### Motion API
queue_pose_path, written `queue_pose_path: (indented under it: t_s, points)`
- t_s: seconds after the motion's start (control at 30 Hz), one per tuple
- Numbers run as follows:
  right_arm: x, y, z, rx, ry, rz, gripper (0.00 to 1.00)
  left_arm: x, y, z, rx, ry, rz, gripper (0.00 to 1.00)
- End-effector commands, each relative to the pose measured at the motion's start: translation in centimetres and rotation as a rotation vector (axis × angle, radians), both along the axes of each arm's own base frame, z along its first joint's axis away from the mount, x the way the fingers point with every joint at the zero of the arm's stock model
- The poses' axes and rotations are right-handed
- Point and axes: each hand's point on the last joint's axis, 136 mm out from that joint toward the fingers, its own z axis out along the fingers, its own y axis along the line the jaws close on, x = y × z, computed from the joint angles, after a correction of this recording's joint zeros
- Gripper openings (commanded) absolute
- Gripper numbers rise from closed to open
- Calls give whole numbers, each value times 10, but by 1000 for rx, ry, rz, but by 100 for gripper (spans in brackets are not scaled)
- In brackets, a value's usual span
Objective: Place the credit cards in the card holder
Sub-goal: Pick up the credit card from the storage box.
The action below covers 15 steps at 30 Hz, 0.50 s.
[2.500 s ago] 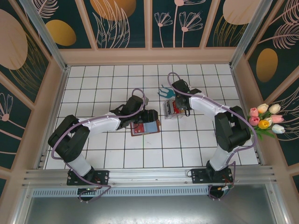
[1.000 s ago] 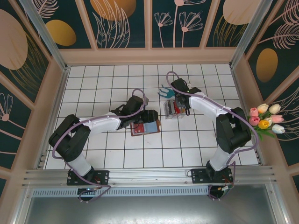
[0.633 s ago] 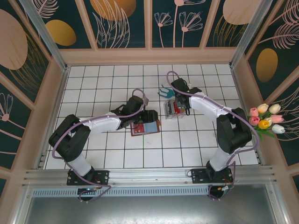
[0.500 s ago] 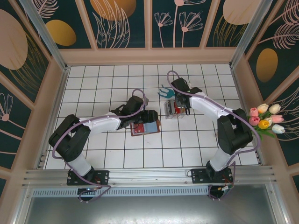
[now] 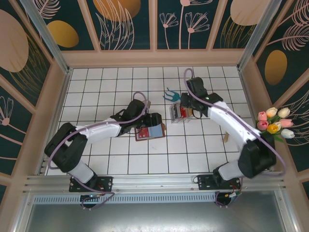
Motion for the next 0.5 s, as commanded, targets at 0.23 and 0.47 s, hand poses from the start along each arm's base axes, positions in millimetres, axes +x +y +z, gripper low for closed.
queue_pose_path:
  t_s: [0.23, 0.47]
  points:
    - [-48, 89, 60, 699, -23, 345, 3, -5, 15, 97, -533, -76, -24, 73]
    - [-58, 106, 61, 775, 39, 446, 3, -3, 13, 128, -640, -135, -49, 62]
